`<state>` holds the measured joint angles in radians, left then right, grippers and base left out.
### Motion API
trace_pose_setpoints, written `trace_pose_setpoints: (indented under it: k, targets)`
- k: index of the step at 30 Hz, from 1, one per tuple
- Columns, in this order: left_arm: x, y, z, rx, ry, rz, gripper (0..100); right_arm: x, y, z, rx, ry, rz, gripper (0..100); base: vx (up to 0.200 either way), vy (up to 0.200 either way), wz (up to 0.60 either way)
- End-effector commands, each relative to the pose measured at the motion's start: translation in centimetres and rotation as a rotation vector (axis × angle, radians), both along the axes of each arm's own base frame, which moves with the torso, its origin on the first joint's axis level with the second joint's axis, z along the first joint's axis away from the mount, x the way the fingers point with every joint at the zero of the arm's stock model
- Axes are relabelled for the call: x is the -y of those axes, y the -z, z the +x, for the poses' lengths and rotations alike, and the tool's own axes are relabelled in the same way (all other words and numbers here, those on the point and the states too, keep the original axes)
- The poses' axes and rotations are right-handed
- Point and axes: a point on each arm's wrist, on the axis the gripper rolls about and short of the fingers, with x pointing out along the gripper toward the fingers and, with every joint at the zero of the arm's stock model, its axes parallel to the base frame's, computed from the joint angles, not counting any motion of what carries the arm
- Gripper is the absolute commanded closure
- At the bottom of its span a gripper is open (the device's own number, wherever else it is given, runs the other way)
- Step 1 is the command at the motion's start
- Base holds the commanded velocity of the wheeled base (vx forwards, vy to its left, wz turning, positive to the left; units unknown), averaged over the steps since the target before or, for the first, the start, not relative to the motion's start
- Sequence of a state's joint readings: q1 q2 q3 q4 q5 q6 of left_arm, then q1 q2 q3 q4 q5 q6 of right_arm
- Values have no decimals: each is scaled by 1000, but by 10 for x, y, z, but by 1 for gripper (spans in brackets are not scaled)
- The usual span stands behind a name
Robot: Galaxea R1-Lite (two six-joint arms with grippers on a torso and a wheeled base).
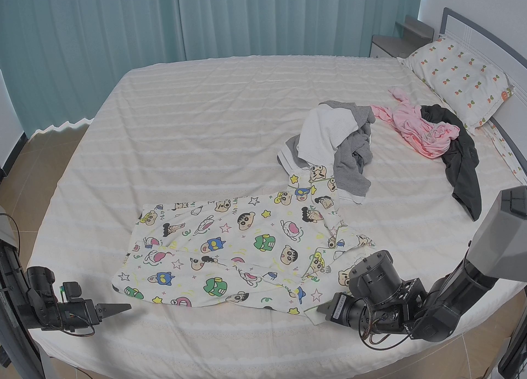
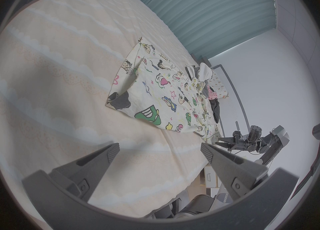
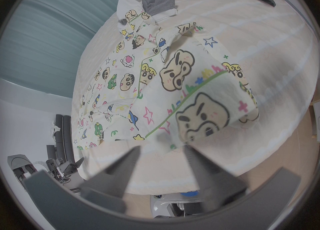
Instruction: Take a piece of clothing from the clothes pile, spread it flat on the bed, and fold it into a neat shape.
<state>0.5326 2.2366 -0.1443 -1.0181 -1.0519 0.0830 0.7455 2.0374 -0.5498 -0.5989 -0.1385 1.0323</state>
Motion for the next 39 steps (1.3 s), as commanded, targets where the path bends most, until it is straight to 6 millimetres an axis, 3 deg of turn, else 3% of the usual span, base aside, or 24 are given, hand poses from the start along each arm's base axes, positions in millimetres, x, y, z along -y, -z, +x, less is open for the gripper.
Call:
trace_pose_setpoints:
  k: [1,13,18,21,25,30,35,39]
  targets:
    - [0,0,0,-1,-3,0,0,2,-2,-2,1,2,4,0,0,0,0]
    - [4,-9,1,-15,-14,-4,0,35,-37,-32,64,8,56,0,0,0,0]
    - [3,-19,4,-28,-56,-47,0,62,-73,-29,240,85,181,0,0,0,0]
    - [2,-19,5,-25,-57,-47,0,79,-86,-37,334,81,177,0,200,0,0]
    - [2,-20,5,-10,-56,-37,0,86,-86,-50,364,16,133,0,200,0,0]
    - [1,-21,4,8,-60,-29,0,86,-82,-51,351,5,115,0,200,0,0]
    - [-8,-24,3,56,-95,-1,0,87,-84,-52,360,3,120,0,0,0,0]
    - [-15,-32,-11,179,-122,107,0,87,-82,-52,352,2,117,0,0,0,0]
